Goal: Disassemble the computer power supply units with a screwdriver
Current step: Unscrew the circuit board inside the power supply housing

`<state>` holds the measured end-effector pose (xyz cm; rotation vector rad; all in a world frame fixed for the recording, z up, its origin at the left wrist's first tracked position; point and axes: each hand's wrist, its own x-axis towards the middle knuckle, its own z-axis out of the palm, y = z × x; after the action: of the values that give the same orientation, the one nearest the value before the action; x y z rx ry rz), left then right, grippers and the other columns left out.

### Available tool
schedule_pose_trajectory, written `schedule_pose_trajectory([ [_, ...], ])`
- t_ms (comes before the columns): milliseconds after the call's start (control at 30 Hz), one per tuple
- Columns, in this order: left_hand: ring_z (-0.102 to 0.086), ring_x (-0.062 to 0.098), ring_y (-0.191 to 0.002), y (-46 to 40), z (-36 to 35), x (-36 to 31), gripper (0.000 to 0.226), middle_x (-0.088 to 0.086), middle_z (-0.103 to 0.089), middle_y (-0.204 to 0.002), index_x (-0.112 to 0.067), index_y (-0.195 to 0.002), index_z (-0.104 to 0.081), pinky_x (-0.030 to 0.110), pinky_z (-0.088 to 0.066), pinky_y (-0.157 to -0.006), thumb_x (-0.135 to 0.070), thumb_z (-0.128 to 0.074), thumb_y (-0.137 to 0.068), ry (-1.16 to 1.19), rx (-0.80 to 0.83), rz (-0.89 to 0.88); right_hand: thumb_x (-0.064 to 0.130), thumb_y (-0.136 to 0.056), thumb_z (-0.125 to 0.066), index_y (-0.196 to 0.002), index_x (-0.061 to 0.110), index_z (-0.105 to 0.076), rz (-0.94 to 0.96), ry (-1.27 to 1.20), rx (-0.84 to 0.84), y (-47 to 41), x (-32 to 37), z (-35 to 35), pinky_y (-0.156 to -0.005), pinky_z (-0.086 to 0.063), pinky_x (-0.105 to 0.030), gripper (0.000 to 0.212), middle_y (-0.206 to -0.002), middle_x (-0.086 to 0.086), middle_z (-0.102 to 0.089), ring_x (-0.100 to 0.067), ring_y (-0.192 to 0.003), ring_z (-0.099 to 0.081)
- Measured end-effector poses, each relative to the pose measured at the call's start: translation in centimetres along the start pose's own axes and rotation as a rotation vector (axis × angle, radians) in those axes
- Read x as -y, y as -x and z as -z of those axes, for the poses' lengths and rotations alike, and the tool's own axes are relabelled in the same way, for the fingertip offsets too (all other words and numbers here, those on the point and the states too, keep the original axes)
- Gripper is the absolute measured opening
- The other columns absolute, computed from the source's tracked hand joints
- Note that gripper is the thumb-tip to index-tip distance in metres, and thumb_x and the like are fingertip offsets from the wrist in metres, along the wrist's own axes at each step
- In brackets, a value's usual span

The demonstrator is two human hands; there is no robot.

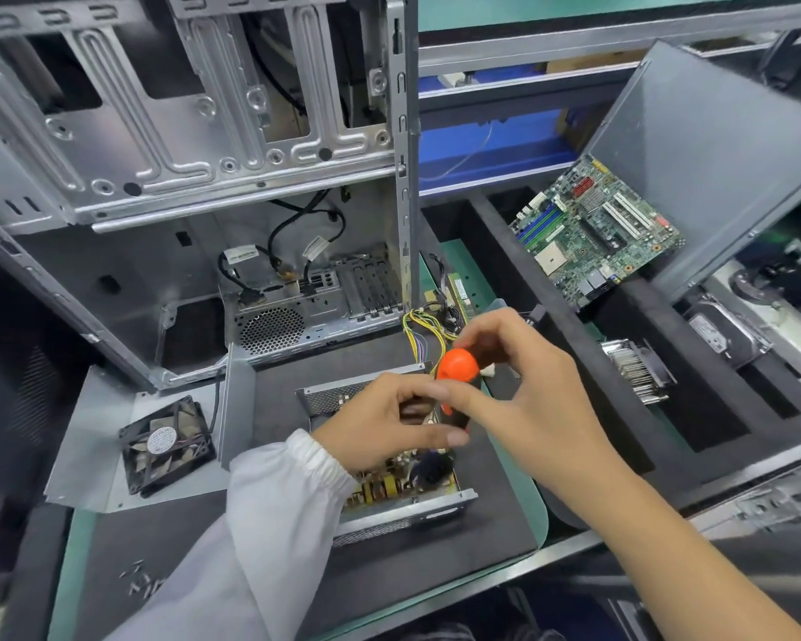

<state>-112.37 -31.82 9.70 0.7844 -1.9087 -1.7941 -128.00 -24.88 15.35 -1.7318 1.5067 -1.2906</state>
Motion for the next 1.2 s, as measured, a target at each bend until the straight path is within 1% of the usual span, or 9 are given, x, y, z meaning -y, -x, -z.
schedule_pose_trajectory([
  [67, -0.029, 0.024, -0.068, 0.0, -0.1, 0.7, 0.016, 0.008, -0.035, -0.070, -0.024, -0.090, -0.072, 0.034, -0.028, -0.068, -0.014, -0.079, -0.080, 0.045, -0.009, 0.008, 0.024, -0.076, -0.077, -0.091, 0.024, -0.059, -0.030, -0.040, 0.000, 0.2, -0.2, 0.3, -0.078, -0.047, -0.020, 0.024, -0.086, 0.011, -0.062, -0.012, -0.086, -0.061],
  [167, -0.023, 0.010, -0.060, 0.1, -0.4, 1.5, 0.015, -0.014, -0.025, -0.061, -0.008, -0.080, -0.064, 0.027, -0.020, -0.058, -0.020, -0.074, -0.082, 0.010, 0.019, -0.001, 0.026, -0.082, -0.069, -0.098, 0.022, -0.061, -0.025, -0.058, 0.079, 0.3, -0.4, 1.0, -0.084, -0.047, -0.024, 0.018, -0.087, 0.011, -0.064, -0.013, -0.090, -0.062],
  [267, -0.045, 0.001, -0.062, 0.1, -0.4, 1.5, 0.019, -0.019, -0.050, -0.063, -0.033, -0.079, -0.069, 0.018, -0.036, -0.062, -0.016, -0.075, -0.084, -0.096, 0.046, -0.003, 0.023, -0.089, -0.061, -0.110, 0.019, -0.061, -0.021, -0.066, 0.169, 0.3, -0.5, 1.2, -0.093, -0.047, -0.034, 0.021, -0.103, 0.009, -0.065, -0.015, -0.104, -0.061],
  [400, -0.059, 0.014, -0.092, -0.1, 0.0, 0.8, 0.033, -0.010, -0.063, -0.100, -0.033, -0.101, -0.066, 0.029, -0.035, -0.076, -0.060, -0.065, -0.081, -1.101, 0.130, -0.010, 0.027, -0.091, -0.057, -0.113, 0.018, -0.060, -0.025, -0.067, 0.212, 0.3, -0.5, 0.9, -0.095, -0.046, -0.034, 0.024, -0.108, 0.008, -0.064, -0.015, -0.109, -0.059],
  [467, -0.056, 0.018, -0.098, -0.4, -0.3, 0.6, 0.040, -0.006, -0.060, -0.107, -0.026, -0.105, -0.065, 0.031, -0.029, -0.080, -0.060, -0.053, -0.088, -1.313, 0.176, -0.037, 0.027, -0.091, -0.057, -0.113, 0.017, -0.060, -0.022, -0.069, 0.221, 0.1, -0.4, 0.8, -0.095, -0.046, -0.033, 0.024, -0.108, 0.007, -0.065, -0.015, -0.108, -0.059],
  [600, -0.051, 0.017, -0.096, -0.5, 0.1, 0.5, 0.035, -0.009, -0.056, -0.106, -0.024, -0.104, -0.069, 0.032, -0.027, -0.086, -0.051, -0.049, -0.094, -1.313, 0.204, -0.024, 0.027, -0.091, -0.056, -0.112, 0.015, -0.059, -0.027, -0.067, 0.214, -0.3, -0.4, 0.9, -0.094, -0.046, -0.037, 0.025, -0.104, 0.005, -0.066, -0.016, -0.105, -0.061],
  [833, -0.037, 0.010, -0.076, 0.0, -0.1, 1.9, 0.029, -0.011, -0.042, -0.081, -0.029, -0.075, -0.056, 0.026, -0.016, -0.074, -0.056, -0.061, -0.085, -1.125, -0.052, -0.005, 0.021, -0.092, -0.052, -0.103, 0.020, -0.056, -0.035, -0.051, 0.158, -0.5, -0.4, 0.5, -0.083, -0.048, -0.029, 0.012, -0.089, 0.010, -0.062, -0.016, -0.087, -0.061],
  [1033, -0.048, 0.010, -0.086, 0.1, -1.3, 2.7, 0.034, -0.011, -0.051, -0.091, -0.027, -0.087, -0.060, 0.031, -0.014, -0.072, -0.060, -0.053, -0.083, -1.235, -0.166, 0.021, 0.040, -0.082, -0.070, -0.090, 0.019, -0.064, -0.005, 0.075, 0.006, -0.9, -0.3, -0.3, -0.076, -0.048, -0.025, 0.024, -0.088, 0.005, -0.056, -0.014, -0.085, -0.056],
  [1200, -0.050, 0.011, -0.089, 0.2, -1.5, 2.8, 0.025, -0.010, -0.049, -0.093, -0.028, -0.089, -0.062, 0.032, -0.012, -0.070, -0.048, -0.050, -0.083, -1.247, -0.166, 0.024, 0.035, -0.086, -0.066, -0.113, 0.023, -0.070, -0.023, 0.040, 0.028, -0.8, -0.1, 0.0, -0.085, -0.048, -0.024, 0.029, -0.096, 0.004, -0.055, -0.012, -0.093, -0.057],
])
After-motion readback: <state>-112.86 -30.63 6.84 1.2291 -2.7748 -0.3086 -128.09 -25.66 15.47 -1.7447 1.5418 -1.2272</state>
